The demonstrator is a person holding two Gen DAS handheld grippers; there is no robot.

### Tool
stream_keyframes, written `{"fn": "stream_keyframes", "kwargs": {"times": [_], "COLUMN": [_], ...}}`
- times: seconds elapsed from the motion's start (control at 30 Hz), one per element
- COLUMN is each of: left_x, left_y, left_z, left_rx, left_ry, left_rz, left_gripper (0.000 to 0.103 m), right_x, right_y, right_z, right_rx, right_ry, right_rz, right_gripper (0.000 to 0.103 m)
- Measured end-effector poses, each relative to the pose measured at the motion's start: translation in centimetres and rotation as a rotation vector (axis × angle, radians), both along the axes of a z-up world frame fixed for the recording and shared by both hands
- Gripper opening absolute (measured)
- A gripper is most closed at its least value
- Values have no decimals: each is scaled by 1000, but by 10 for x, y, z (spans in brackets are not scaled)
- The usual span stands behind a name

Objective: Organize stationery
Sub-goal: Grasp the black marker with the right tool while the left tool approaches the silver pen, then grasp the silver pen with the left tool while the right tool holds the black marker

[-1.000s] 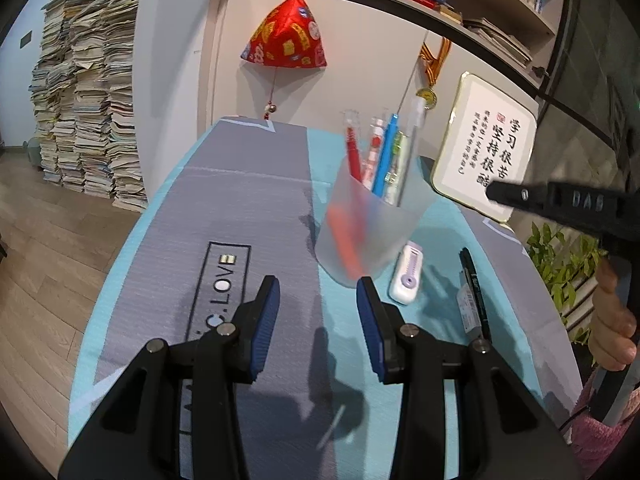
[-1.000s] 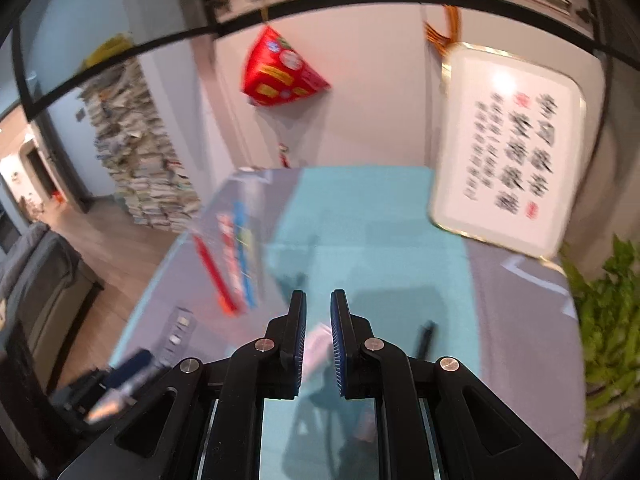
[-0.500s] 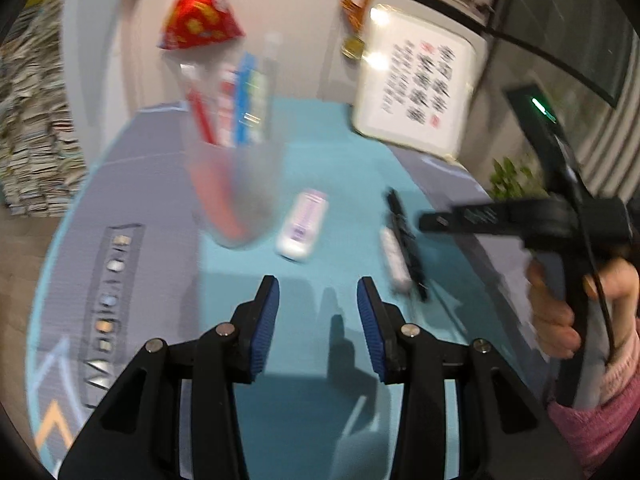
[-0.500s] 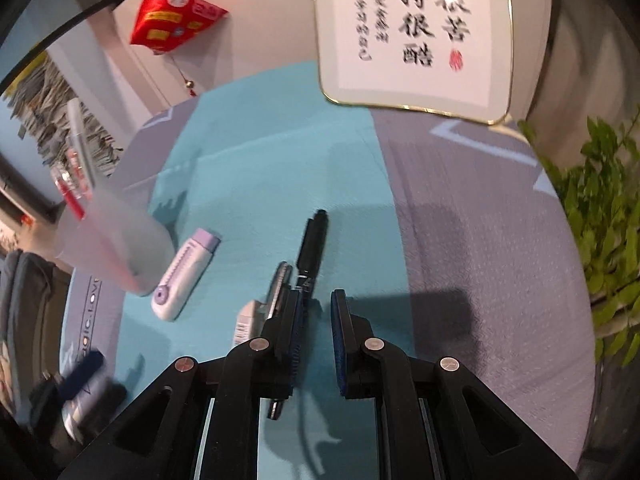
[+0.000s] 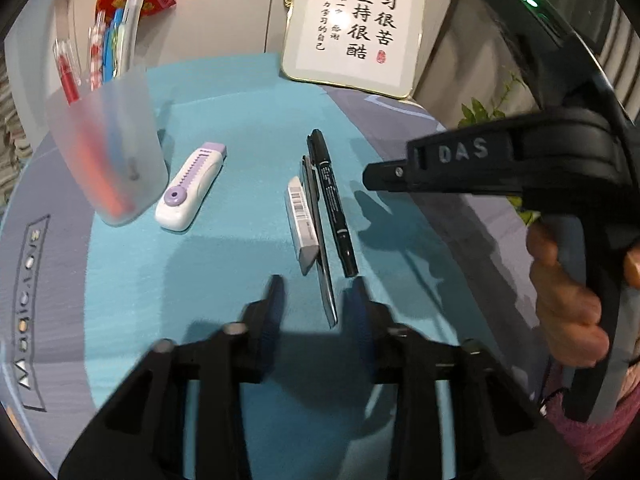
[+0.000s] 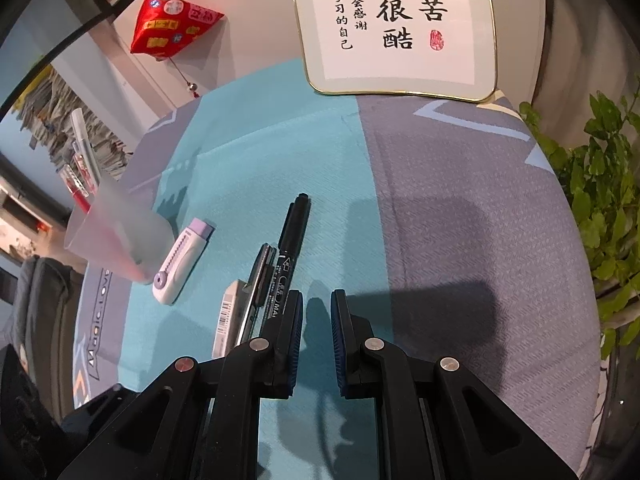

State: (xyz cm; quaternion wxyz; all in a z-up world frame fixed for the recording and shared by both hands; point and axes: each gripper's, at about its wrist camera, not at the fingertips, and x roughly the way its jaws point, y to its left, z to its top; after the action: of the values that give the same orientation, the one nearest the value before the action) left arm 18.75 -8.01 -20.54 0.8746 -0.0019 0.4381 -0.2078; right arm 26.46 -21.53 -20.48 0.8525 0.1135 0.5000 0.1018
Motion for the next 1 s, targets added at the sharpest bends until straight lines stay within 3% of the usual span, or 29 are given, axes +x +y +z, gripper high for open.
{"fn": "stream_keyframes", "kwargs": {"times": [0.07,0.17,0.43,0.63,0.8,1.0], "left_x": [4,3,-25,-41,-46,-51], "left_y": [4,12,46,64,59,39], "left_z": [-1,-1,1,1,-1,0], "left_rx": [-32,-46,26,26,23,28], "left_ry": [18,25,-29,-30,-17,-33], "left_rz": [18,37,82,86,59,-19], "left_gripper": [8,5,5,5,5,6], "right_x": [1,2,5,10,11,-2], "right_y": [1,3,22,34,47,37], "right_z": [-1,-1,-6,-8,-10,-8], "right_rx": [4,16,-34,-48,-112,-98], "right_ry": [2,3,13,21,6,14], "right_rz": [4,14,30,33,41,69], "right_gripper": [13,13,13,13,13,10]}}
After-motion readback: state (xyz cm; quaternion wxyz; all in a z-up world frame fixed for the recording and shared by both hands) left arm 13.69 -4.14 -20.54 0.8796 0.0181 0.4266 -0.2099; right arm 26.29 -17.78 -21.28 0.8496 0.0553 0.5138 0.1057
